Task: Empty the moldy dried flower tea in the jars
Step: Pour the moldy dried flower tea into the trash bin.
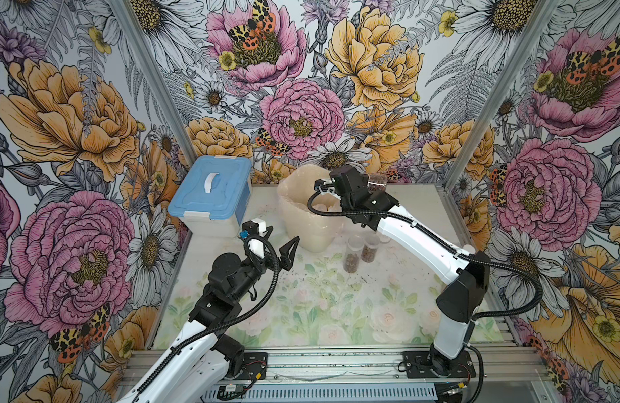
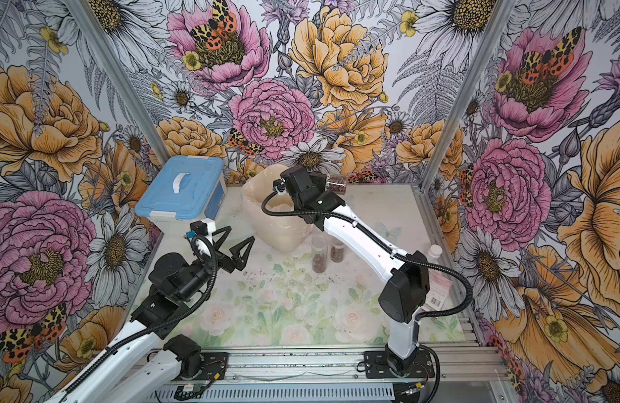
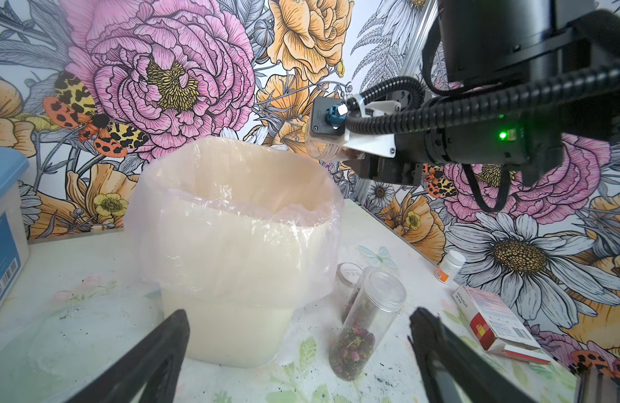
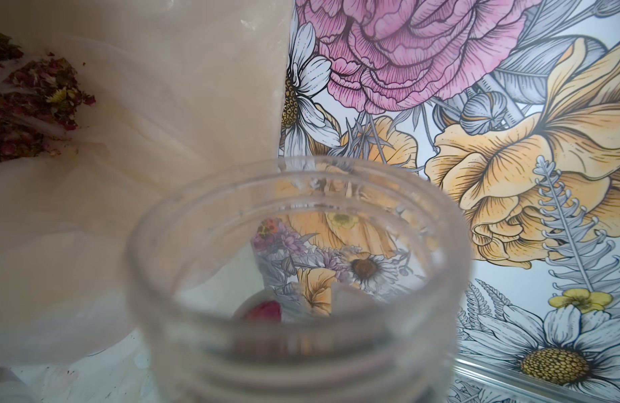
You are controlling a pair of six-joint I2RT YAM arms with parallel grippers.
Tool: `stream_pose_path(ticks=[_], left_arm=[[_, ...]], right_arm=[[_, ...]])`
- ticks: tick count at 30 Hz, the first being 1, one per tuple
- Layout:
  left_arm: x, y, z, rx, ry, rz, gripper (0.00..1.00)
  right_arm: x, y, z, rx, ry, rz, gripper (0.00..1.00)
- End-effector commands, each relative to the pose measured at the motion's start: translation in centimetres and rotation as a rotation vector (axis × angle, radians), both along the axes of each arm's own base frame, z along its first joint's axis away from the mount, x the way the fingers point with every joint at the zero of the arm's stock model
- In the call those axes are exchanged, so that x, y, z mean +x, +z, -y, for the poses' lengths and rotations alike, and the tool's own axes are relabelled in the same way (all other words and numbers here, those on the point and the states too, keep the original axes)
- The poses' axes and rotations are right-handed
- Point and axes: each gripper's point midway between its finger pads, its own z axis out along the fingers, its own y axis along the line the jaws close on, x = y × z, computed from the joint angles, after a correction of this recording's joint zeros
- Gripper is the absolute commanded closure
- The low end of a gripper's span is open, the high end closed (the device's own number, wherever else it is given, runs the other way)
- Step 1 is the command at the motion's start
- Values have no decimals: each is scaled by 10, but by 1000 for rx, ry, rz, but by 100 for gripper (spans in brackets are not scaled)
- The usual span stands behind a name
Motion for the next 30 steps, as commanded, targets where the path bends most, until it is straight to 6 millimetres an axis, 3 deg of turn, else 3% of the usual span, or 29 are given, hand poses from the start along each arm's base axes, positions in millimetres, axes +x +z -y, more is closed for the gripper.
stream_pose_path(ticks=[1, 13, 22, 30], left_arm=[[1, -3, -6, -15, 24, -1, 1], [-1, -7, -13, -30, 41, 3, 1], [-2, -10, -19, -46, 59, 7, 1], [-3, -14, -24, -60, 72, 12, 1]], right_arm=[[1, 4, -4, -90, 27, 14, 97], [2, -8, -14, -301, 174, 37, 100], [14, 13, -23, -330, 189, 88, 100], [21, 18, -30, -370, 201, 98, 100]])
